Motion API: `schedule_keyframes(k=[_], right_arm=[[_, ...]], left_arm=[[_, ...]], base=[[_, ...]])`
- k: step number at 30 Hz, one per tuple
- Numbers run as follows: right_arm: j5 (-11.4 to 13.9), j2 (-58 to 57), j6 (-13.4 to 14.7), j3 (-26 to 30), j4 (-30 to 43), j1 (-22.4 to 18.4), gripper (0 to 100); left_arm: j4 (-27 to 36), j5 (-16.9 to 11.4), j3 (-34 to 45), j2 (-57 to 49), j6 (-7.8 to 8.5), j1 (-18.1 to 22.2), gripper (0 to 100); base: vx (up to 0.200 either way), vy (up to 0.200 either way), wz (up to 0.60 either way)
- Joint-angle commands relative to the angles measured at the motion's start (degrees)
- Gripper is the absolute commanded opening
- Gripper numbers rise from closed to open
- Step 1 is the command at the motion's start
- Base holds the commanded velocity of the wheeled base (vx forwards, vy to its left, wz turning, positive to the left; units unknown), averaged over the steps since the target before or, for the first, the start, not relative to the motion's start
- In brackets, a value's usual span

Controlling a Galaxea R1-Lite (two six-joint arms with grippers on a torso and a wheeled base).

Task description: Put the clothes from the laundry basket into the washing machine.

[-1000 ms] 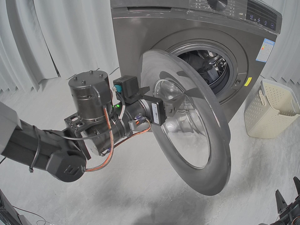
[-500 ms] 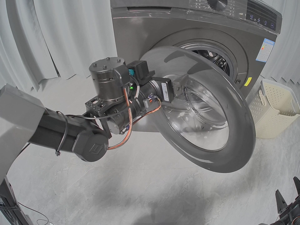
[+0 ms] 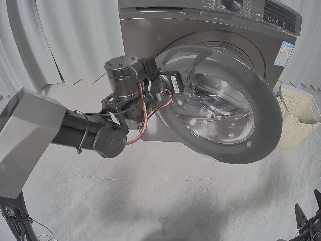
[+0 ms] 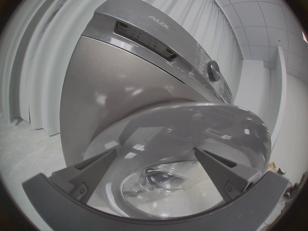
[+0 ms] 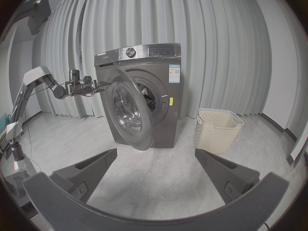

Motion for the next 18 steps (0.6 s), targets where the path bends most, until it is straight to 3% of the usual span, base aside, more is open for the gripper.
schedule_keyframes(k=[1,9,12,18], right_arm=[[0.0,-0.8,0.0,1.0,0.0,0.0,100],[0.0,-0.8,0.0,1.0,0.0,0.0,100],[0.0,-0.8,0.0,1.0,0.0,0.0,100],[0.0,-0.8,0.0,1.0,0.0,0.0,100]], left_arm=[[-0.2,1.9,-3.9,2.6,-1.09,0.7,100],[-0.3,4.3,-6.5,4.0,-1.61,1.4,100],[-0.2,4.3,-2.9,2.0,-2.93,0.9,100],[-0.5,3.2,11.3,-7.5,-2.84,-1.4,100]], base=[[0.0,0.0,0.0],[0.0,0.0,0.0],[0.0,0.0,0.0],[0.0,0.0,0.0]])
